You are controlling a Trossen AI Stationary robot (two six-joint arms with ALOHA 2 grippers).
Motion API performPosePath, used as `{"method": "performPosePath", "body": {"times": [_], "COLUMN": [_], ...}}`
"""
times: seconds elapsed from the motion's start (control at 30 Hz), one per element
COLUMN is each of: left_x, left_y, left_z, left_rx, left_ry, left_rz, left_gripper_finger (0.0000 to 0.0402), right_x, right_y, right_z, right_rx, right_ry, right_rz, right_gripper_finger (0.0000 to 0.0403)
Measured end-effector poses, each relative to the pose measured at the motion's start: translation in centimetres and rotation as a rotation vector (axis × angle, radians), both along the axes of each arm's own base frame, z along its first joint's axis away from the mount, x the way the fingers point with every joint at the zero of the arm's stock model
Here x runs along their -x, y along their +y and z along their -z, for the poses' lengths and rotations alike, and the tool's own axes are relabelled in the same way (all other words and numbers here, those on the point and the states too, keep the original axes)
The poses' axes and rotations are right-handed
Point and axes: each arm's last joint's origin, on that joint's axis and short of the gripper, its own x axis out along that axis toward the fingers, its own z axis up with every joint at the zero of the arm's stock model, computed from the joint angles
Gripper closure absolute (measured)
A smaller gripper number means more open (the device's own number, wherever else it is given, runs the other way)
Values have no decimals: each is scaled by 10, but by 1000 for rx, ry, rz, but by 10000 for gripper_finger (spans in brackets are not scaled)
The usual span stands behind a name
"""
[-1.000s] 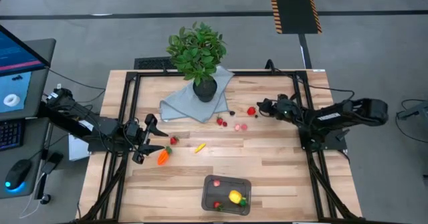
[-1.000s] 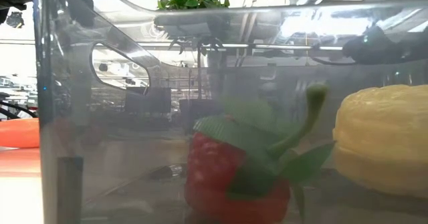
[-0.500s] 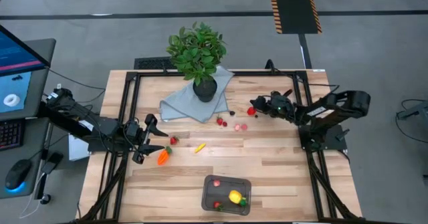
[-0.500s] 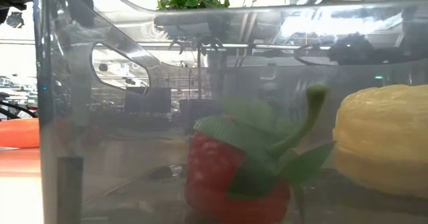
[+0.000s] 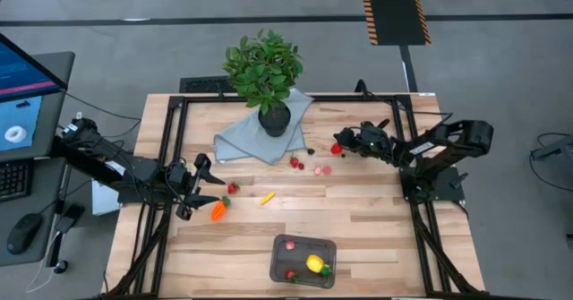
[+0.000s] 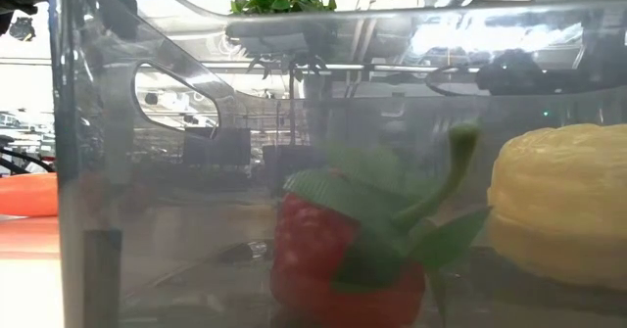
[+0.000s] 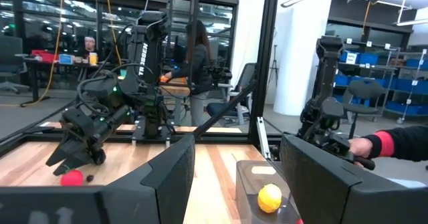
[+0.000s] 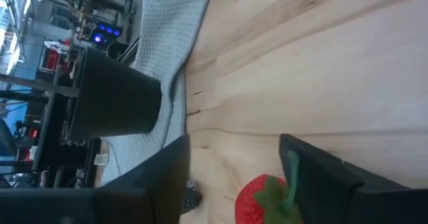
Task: Pick and placing Produce into tupperware
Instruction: Put the red strawberry into the black bin
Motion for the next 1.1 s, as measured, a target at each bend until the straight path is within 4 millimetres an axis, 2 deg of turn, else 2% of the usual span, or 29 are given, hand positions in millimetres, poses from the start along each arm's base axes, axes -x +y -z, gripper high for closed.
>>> {"method": "performPosePath", "body": {"times": [0.1, 0.3, 0.33, 0.6, 0.77, 1.1], "left_x": [0, 0, 0, 0, 0, 0], "left_y": [0, 0, 0, 0, 0, 0], "left_z": [0, 0, 0, 0, 0, 0], "left_rx": [0, 0, 0, 0, 0, 7], "left_ry": [0, 0, 0, 0, 0, 1], "left_rz": [0, 0, 0, 0, -1, 1], "left_gripper_finger": [193, 193, 193, 193, 193, 193], "right_x": [0, 0, 0, -1, -1, -11], "right_y": [0, 1, 1, 2, 3, 19], "right_z": [0, 0, 1, 0, -7, -37], "right_rx": [1, 19, 23, 43, 68, 222], "right_ry": [2, 17, 21, 28, -28, -183], "right_rz": [-2, -30, -35, -50, -59, -173], "right_gripper_finger": [218, 371, 384, 390, 388, 389]}}
